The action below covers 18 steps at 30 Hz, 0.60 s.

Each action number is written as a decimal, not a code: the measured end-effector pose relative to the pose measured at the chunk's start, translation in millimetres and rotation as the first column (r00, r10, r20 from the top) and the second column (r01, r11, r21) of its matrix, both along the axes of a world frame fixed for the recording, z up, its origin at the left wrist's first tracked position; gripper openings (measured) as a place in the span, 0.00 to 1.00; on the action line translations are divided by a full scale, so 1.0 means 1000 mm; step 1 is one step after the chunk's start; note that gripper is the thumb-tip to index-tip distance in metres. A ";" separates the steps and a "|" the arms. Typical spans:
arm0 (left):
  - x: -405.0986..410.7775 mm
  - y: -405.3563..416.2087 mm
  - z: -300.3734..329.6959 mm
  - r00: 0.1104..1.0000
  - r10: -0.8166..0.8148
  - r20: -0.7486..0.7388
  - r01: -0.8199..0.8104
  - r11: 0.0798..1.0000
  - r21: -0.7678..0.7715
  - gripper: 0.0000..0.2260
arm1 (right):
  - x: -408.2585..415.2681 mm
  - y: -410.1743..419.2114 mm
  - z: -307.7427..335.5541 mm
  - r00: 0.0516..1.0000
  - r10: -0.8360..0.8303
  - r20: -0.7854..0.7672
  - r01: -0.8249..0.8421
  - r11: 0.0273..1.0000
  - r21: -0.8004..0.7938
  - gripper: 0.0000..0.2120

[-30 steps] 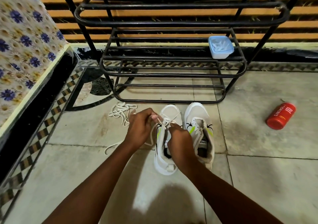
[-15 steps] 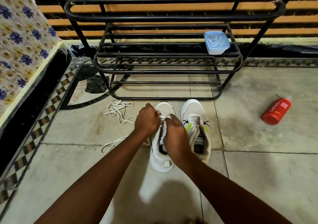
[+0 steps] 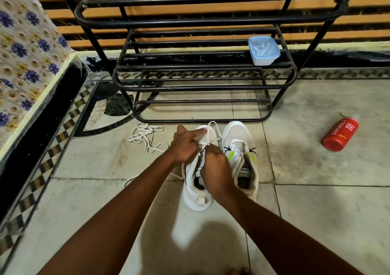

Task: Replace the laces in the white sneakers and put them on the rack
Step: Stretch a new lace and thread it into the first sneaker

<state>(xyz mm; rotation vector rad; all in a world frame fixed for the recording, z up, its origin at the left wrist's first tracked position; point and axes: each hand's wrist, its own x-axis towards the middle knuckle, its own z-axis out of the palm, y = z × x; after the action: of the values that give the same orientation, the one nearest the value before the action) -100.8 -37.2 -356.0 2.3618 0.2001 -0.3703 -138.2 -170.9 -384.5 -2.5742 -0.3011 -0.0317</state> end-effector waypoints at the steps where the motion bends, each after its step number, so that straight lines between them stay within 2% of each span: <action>1: -0.003 0.000 0.008 0.999 0.007 0.044 -0.008 1.000 0.026 0.23 | -0.001 0.001 0.002 1.000 -0.006 0.008 0.006 1.000 -0.007 0.18; 5: -0.015 0.009 0.027 0.985 -0.144 0.098 0.118 0.966 0.232 0.12 | -0.002 -0.001 0.000 0.999 -0.033 0.007 0.034 0.999 -0.019 0.25; 7: -0.019 0.017 0.032 0.973 -0.212 0.086 0.183 0.947 0.263 0.07 | -0.002 -0.002 -0.002 0.996 -0.061 -0.062 0.063 0.998 0.029 0.19; 9: -0.020 0.027 0.031 0.961 -0.264 0.083 0.237 0.939 0.250 0.10 | 0.001 0.001 -0.005 0.987 -0.096 -0.125 0.101 0.994 0.029 0.13; 10: -0.020 0.031 0.029 0.950 -0.295 0.102 0.260 0.929 0.263 0.11 | 0.002 0.001 -0.007 0.983 -0.101 -0.153 0.107 0.994 0.033 0.13; 12: -0.020 0.038 0.026 0.915 -0.352 0.195 0.276 0.901 0.334 0.08 | 0.003 0.002 -0.012 0.980 -0.105 -0.170 0.108 0.994 0.009 0.14; 14: -0.019 0.042 0.024 0.885 -0.369 0.283 0.242 0.885 0.397 0.02 | 0.005 0.000 -0.014 0.969 -0.131 -0.212 0.142 0.989 0.036 0.10; 16: -0.018 0.047 0.023 0.881 -0.276 0.383 0.110 0.909 0.402 0.06 | 0.007 0.001 -0.016 0.970 -0.144 -0.194 0.148 0.989 0.006 0.10; 17: -0.018 0.051 0.024 0.863 -0.160 0.478 -0.007 0.944 0.329 0.07 | 0.007 0.000 -0.018 0.973 -0.146 -0.177 0.144 0.989 -0.024 0.12; 18: -0.019 0.056 0.024 0.808 -0.005 0.589 -0.124 0.976 0.178 0.07 | 0.007 0.000 -0.019 0.977 -0.136 -0.164 0.134 0.991 -0.026 0.14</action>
<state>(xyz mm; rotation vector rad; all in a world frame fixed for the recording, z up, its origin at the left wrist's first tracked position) -120.1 18.4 -331.8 2.5445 0.0151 0.4472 -131.2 -171.0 -403.1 -2.5880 -0.0639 0.1347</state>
